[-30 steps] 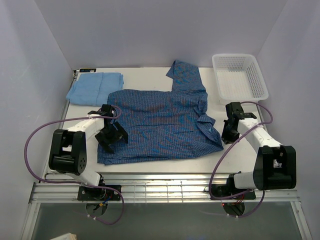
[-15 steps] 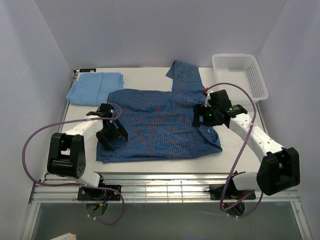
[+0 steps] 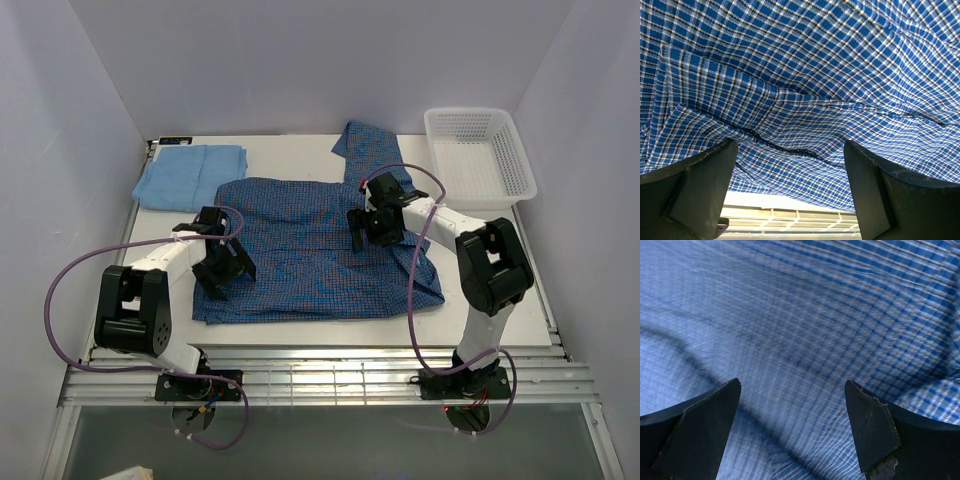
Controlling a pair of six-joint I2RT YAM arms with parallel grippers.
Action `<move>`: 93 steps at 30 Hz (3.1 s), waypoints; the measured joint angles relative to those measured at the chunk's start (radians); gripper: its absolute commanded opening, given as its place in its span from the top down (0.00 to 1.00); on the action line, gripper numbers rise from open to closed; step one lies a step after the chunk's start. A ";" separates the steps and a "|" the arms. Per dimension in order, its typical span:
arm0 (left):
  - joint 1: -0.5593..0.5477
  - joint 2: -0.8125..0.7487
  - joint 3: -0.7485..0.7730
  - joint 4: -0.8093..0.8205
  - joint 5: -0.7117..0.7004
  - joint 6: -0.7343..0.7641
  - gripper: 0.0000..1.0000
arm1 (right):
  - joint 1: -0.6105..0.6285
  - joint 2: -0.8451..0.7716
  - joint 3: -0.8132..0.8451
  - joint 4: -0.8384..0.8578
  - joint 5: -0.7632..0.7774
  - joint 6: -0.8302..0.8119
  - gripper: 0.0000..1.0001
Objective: Fold and stack the long sleeve shirts
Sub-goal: Fold the shirt
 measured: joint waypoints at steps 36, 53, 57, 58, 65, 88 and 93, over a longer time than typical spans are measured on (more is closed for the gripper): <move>0.000 -0.035 0.098 0.063 0.038 0.032 0.02 | -0.113 -0.277 -0.221 -0.102 0.156 0.048 0.10; 0.001 -0.185 -0.161 0.005 0.150 -0.026 0.02 | -0.112 -0.380 -0.483 -0.165 0.143 0.089 0.10; 0.001 -0.173 -0.047 -0.092 0.107 -0.010 0.02 | -0.112 -0.386 -0.428 -0.238 0.150 0.072 0.10; 0.001 -0.157 0.010 -0.105 0.088 -0.003 0.02 | -0.112 -0.383 -0.385 -0.254 0.149 0.061 0.10; 0.006 -0.007 0.397 -0.065 -0.081 0.061 0.02 | -0.112 -0.318 0.043 -0.154 0.119 -0.026 0.10; 0.077 0.629 0.967 0.023 -0.204 0.360 0.07 | -0.201 0.463 0.900 0.016 0.154 -0.280 0.10; 0.077 0.630 0.967 0.029 -0.188 0.393 0.18 | -0.201 0.547 0.912 0.077 0.138 -0.294 0.10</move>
